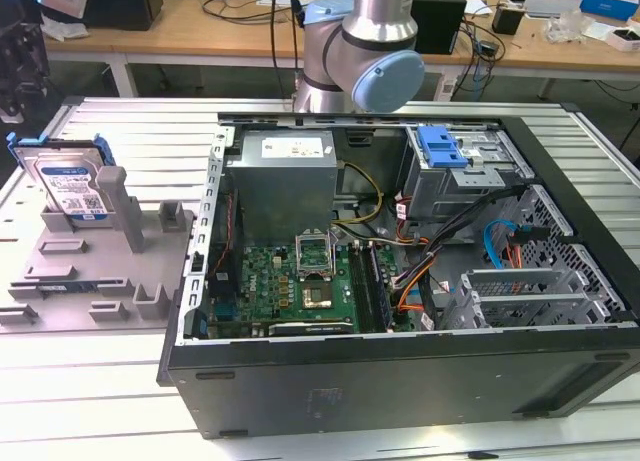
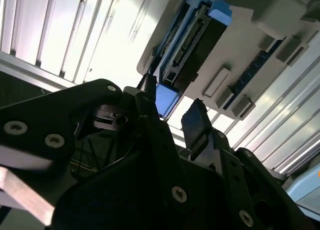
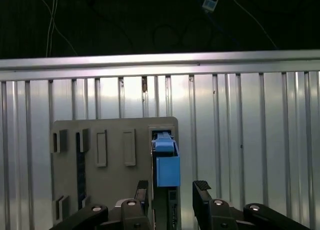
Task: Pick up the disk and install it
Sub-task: 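Pick up the disk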
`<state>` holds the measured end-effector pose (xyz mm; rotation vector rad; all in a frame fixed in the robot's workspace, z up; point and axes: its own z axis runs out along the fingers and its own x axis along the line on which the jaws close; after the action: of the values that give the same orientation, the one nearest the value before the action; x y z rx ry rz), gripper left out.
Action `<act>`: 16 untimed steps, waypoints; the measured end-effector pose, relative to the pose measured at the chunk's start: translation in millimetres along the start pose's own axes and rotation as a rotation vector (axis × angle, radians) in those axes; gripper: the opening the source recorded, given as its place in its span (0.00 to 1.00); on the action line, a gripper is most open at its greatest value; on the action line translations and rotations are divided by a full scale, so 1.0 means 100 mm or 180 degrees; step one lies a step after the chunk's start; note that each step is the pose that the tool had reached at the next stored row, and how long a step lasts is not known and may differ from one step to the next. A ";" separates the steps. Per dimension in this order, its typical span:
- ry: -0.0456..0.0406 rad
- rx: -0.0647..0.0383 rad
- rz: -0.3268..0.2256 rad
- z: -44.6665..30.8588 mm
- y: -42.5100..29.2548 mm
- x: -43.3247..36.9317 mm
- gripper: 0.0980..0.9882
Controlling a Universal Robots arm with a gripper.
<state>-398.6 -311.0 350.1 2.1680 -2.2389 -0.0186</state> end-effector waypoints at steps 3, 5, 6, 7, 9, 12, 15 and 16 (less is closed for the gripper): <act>0.0006 -0.0002 0.0001 0.028 0.001 -0.001 0.43; 0.0012 -0.0003 0.0001 0.050 0.006 -0.001 0.43; 0.0013 -0.0003 0.0001 0.061 0.008 -0.001 0.43; 0.0015 -0.0003 0.0001 0.073 0.011 -0.001 0.43; 0.0018 -0.0003 0.0001 0.105 0.021 -0.001 0.43; 0.0021 -0.0003 0.0001 0.136 0.033 -0.001 0.43; 0.0023 -0.0003 0.0001 0.162 0.043 0.000 0.43; 0.0024 -0.0003 0.0001 0.169 0.044 -0.001 0.43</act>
<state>-403.5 -310.9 333.4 2.1636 -2.2348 -0.0117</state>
